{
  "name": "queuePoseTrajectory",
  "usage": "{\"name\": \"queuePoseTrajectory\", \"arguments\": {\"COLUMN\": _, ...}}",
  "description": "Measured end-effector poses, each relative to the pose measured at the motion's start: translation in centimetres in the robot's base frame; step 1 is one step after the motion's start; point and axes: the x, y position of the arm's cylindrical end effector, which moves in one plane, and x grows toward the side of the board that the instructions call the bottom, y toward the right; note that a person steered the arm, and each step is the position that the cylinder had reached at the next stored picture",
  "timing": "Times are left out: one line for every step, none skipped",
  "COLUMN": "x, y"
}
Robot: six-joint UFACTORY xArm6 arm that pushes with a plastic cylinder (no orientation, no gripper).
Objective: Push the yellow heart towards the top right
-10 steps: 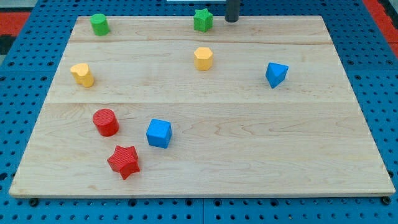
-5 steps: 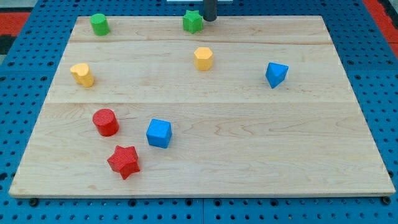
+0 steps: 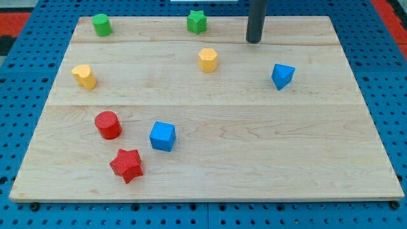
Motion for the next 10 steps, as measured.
{"name": "queuePoseTrajectory", "arguments": {"x": 3.8, "y": -2.4}}
{"name": "queuePoseTrajectory", "arguments": {"x": 9.7, "y": -6.2}}
{"name": "queuePoseTrajectory", "arguments": {"x": 14.4, "y": -9.6}}
{"name": "queuePoseTrajectory", "arguments": {"x": 16.6, "y": -21.4}}
{"name": "queuePoseTrajectory", "arguments": {"x": 16.7, "y": -36.0}}
{"name": "queuePoseTrajectory", "arguments": {"x": 13.6, "y": -40.4}}
{"name": "queuePoseTrajectory", "arguments": {"x": 10.9, "y": -32.2}}
{"name": "queuePoseTrajectory", "arguments": {"x": 9.8, "y": -29.8}}
{"name": "queuePoseTrajectory", "arguments": {"x": 8.5, "y": -33.0}}
{"name": "queuePoseTrajectory", "arguments": {"x": 8.4, "y": -36.2}}
